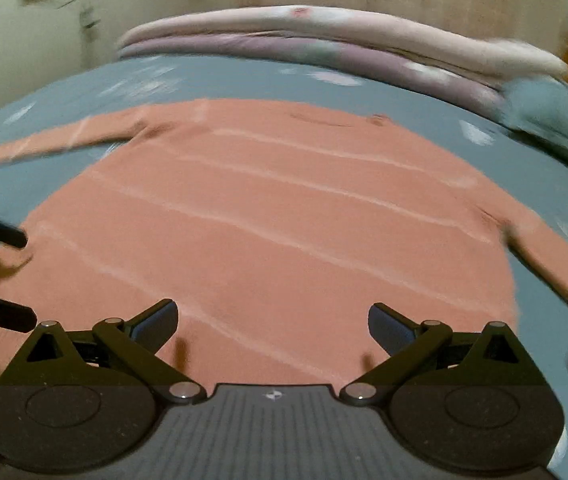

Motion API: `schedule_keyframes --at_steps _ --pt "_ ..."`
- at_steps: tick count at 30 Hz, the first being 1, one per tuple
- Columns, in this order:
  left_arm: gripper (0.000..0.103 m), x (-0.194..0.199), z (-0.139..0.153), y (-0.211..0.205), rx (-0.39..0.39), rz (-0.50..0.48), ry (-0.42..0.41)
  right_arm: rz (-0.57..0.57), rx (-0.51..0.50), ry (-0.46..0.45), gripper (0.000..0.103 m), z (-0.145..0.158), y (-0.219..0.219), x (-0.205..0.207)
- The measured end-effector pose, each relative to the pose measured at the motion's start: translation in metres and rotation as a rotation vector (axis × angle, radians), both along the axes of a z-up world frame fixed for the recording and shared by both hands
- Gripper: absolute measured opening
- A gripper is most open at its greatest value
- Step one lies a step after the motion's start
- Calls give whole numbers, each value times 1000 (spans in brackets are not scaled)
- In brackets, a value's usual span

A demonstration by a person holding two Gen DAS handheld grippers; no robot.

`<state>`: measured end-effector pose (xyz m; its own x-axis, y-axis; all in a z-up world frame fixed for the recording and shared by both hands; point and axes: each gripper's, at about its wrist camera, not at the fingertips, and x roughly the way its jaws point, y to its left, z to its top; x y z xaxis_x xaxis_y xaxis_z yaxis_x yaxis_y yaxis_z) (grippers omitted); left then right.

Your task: Fold clothes

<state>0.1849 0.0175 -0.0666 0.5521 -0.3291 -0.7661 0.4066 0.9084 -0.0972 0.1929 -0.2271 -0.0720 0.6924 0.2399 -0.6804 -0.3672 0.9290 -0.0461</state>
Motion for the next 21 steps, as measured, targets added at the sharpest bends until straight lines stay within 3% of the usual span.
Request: schedule_keyframes --at_steps 2,6,9,11,13,16,19,21 --pt "102 -7 -7 -6 38 44 -20 42 -20 34 103 -16 1 9" --pt "102 -24 -22 -7 66 99 -84 26 91 28 103 -23 -29 -16" --pt "102 -34 -22 -5 62 137 -103 58 17 -44 103 -28 -34 -62" --pt "102 -39 -20 -4 59 167 -100 50 33 -47 103 -27 -42 -84" --pt "102 -42 -19 -4 59 193 -98 43 36 -32 103 -20 -51 -94" --pt "102 -44 -20 -9 67 219 -101 7 31 -98 103 -10 -59 -98" --pt "102 -47 -18 -13 60 231 -112 -54 41 -19 103 -24 -75 -90" --pt "102 -52 -16 -18 57 224 -122 -62 84 -29 103 -31 -91 -104"
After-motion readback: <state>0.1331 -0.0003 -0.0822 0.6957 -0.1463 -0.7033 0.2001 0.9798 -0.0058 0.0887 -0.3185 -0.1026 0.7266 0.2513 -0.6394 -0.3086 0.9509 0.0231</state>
